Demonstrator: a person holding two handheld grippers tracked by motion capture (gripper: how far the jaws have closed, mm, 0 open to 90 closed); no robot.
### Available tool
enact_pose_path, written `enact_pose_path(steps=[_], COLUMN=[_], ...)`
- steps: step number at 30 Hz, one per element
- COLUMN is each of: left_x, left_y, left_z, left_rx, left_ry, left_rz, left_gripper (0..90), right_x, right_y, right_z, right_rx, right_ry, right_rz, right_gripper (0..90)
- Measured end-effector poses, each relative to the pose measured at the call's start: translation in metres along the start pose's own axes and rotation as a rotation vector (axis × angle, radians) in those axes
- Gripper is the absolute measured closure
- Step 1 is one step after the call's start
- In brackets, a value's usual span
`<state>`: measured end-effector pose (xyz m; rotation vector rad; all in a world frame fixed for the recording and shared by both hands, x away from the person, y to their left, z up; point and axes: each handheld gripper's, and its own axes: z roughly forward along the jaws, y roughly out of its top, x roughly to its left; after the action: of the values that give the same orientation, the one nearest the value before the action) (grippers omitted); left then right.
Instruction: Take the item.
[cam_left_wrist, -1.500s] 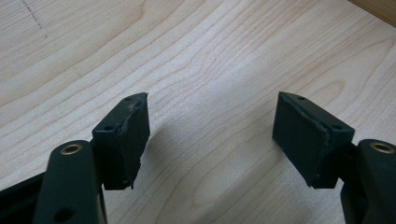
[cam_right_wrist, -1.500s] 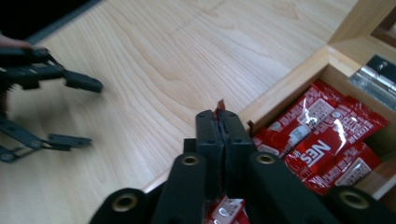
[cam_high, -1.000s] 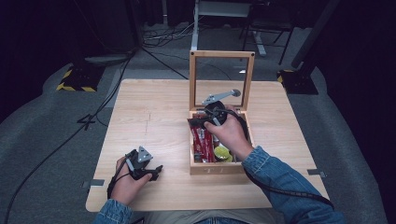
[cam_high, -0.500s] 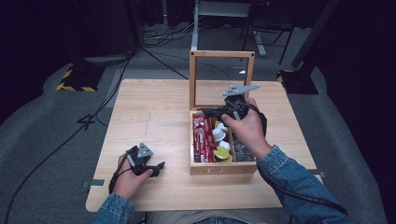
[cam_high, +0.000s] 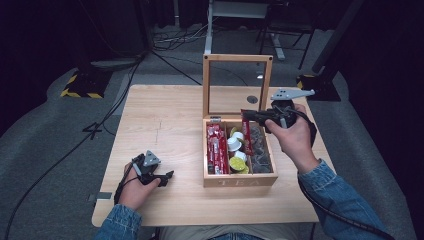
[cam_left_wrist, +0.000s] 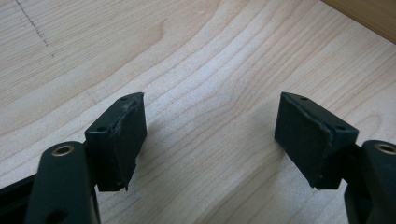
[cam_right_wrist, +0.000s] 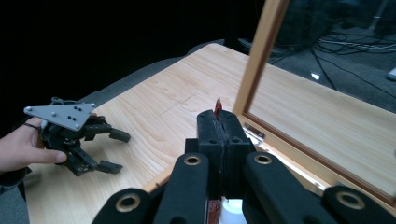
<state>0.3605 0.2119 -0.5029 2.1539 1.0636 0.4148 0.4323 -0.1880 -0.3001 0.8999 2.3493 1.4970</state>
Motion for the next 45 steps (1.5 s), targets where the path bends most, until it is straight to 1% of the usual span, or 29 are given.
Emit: enact_pose_path(steps=[1, 2, 3, 4, 13, 16, 17, 18, 19, 20, 23, 26, 27, 28, 33, 34, 35, 36, 37, 38, 39, 40, 41, 42, 43, 44, 45], left_x=[0.000, 0.000, 0.001, 0.001, 0.003, 0.003, 0.003, 0.003, 0.003, 0.003, 0.003, 0.003, 0.003, 0.003, 0.004, 0.004, 0.004, 0.004, 0.004, 0.004, 0.004, 0.004, 0.004, 0.004, 0.004, 0.004, 0.004], left_y=[0.000, 0.000, 0.000, 0.000, 0.000, 0.000, 0.000, 0.000, 0.000, 0.000, 0.000, 0.000, 0.000, 0.000, 0.000, 0.000, 0.000, 0.000, 0.000, 0.000, 0.000, 0.000, 0.000, 0.000, 0.000, 0.000, 0.000], left_z=[0.000, 0.000, 0.000, 0.000, 0.000, 0.000, 0.000, 0.000, 0.000, 0.000, 0.000, 0.000, 0.000, 0.000, 0.000, 0.000, 0.001, 0.001, 0.000, 0.000, 0.000, 0.000, 0.000, 0.000, 0.001, 0.001, 0.001], left_rx=[-0.002, -0.002, -0.002, -0.002, -0.001, -0.001, -0.001, -0.002, -0.001, -0.001, -0.002, -0.001, -0.001, 0.000, -0.003, -0.002, -0.003, -0.003, -0.002, -0.002, -0.002, -0.001, -0.002, -0.002, -0.002, -0.002, -0.003], left_ry=[0.001, 0.001, 0.001, 0.001, 0.002, 0.003, 0.003, 0.003, 0.002, 0.002, 0.003, 0.001, 0.001, 0.000, 0.001, 0.000, -0.001, -0.001, 0.002, 0.002, 0.003, 0.003, 0.004, 0.004, 0.002, 0.002, 0.001], left_rz=[-0.001, -0.001, -0.001, -0.001, -0.001, -0.001, -0.001, -0.001, -0.001, -0.001, -0.001, -0.001, -0.002, -0.002, -0.002, -0.002, -0.004, -0.004, -0.003, -0.003, -0.004, -0.004, -0.002, -0.002, -0.005, -0.005, -0.007], left_gripper=[25.5, 25.5, 25.5, 25.5, 25.5, 25.5, 25.5, 25.5, 25.5, 25.5, 25.5, 25.5, 25.4, 25.4, 25.4, 25.4, 25.4, 25.4, 25.4, 25.4, 25.4, 25.4, 25.4, 25.4, 25.4, 25.4, 25.4], right_x=[-0.005, -0.005, -0.009, -0.009, -0.034, -0.041, -0.045, -0.045, -0.049, -0.049, -0.055, -0.059, -0.061, -0.061, -0.067, -0.069, -0.071, -0.071, -0.074, -0.074, -0.078, -0.078, -0.082, -0.082, -0.085, -0.085, -0.087], right_y=[-0.003, -0.003, -0.005, -0.005, -0.020, -0.024, -0.027, -0.027, -0.029, -0.029, -0.033, -0.036, -0.038, -0.038, -0.047, -0.049, -0.054, -0.054, -0.060, -0.060, -0.067, -0.067, -0.074, -0.074, -0.081, -0.081, -0.085], right_z=[-0.009, -0.009, -0.016, -0.016, -0.051, -0.060, -0.065, -0.065, -0.069, -0.069, -0.075, -0.077, -0.080, -0.080, -0.088, -0.089, -0.091, -0.091, -0.093, -0.093, -0.094, -0.094, -0.095, -0.095, -0.095, -0.095, -0.096], right_rx=[-0.009, -0.009, -0.015, -0.015, -0.030, -0.035, -0.033, -0.033, -0.032, -0.032, -0.026, -0.025, -0.020, -0.020, -0.028, -0.030, -0.029, -0.029, -0.030, -0.030, -0.032, -0.032, -0.026, -0.026, -0.021, -0.021, -0.017], right_ry=[-0.014, -0.014, -0.025, -0.025, -0.105, -0.127, -0.143, -0.143, -0.155, -0.155, -0.178, -0.189, -0.202, -0.202, -0.234, -0.241, -0.256, -0.256, -0.264, -0.264, -0.267, -0.267, -0.281, -0.281, -0.302, -0.302, -0.309], right_rz=[0.008, 0.008, 0.013, 0.013, 0.045, 0.051, 0.059, 0.059, 0.066, 0.066, 0.069, 0.070, 0.074, 0.074, 0.073, 0.073, 0.060, 0.060, 0.070, 0.070, 0.086, 0.086, 0.094, 0.094, 0.093, 0.093, 0.093], right_gripper=[89.9, 89.9, 89.8, 89.8, 89.8, 89.8, 89.8, 89.8, 89.8, 89.8, 89.8, 89.7, 89.7, 89.7, 89.7, 89.7, 89.7, 89.7, 89.7, 89.7, 89.6, 89.6, 89.6, 89.6, 89.6, 89.6, 89.6])
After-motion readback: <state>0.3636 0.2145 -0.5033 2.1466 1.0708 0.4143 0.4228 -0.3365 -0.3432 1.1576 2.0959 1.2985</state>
